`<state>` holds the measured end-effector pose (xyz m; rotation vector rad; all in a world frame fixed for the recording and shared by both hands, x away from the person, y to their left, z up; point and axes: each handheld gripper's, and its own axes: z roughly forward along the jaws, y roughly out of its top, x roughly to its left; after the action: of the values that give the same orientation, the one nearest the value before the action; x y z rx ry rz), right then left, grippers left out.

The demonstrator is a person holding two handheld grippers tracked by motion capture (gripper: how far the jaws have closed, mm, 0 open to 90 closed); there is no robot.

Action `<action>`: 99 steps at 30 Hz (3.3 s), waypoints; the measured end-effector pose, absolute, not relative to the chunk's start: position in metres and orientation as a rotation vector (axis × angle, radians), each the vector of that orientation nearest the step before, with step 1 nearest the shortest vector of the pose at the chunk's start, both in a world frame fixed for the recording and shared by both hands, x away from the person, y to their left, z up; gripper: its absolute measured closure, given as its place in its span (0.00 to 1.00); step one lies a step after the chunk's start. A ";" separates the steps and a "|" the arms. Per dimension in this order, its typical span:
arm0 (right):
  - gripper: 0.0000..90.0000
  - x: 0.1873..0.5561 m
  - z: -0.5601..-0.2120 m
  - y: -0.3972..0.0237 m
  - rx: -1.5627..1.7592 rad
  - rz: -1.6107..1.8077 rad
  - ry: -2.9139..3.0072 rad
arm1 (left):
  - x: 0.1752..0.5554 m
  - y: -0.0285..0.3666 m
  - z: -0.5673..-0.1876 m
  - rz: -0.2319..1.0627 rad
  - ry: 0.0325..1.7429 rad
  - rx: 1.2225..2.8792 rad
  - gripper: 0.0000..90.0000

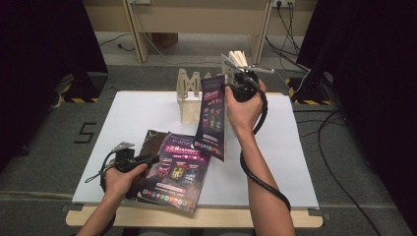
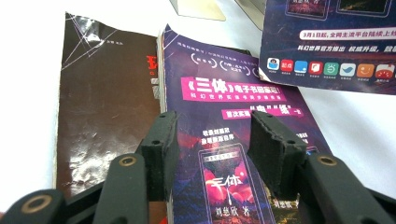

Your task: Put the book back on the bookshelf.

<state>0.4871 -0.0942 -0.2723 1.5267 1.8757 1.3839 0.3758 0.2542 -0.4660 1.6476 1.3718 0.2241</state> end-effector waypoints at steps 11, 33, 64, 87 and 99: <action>0.93 0.492 -0.270 -0.091 1.522 1.375 1.873 | 0.376 0.255 -0.466 0.227 1.373 1.643 0.57; 0.93 0.500 -0.267 -0.090 1.528 1.387 1.851 | 0.377 0.256 -0.467 0.232 1.374 1.651 0.57; 0.93 0.518 -0.264 -0.085 1.534 1.387 1.806 | 0.377 0.258 -0.467 0.229 1.376 1.643 0.57; 0.93 0.530 -0.266 -0.085 1.556 1.391 1.758 | 0.377 0.260 -0.468 0.231 1.380 1.647 0.58; 0.93 0.537 -0.261 -0.077 1.526 1.405 1.734 | 0.378 0.262 -0.469 0.228 1.383 1.640 0.58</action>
<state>0.5368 -0.0771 -0.2614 1.5263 1.7339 1.4054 0.3783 0.2619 -0.4686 1.6401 1.3832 0.2279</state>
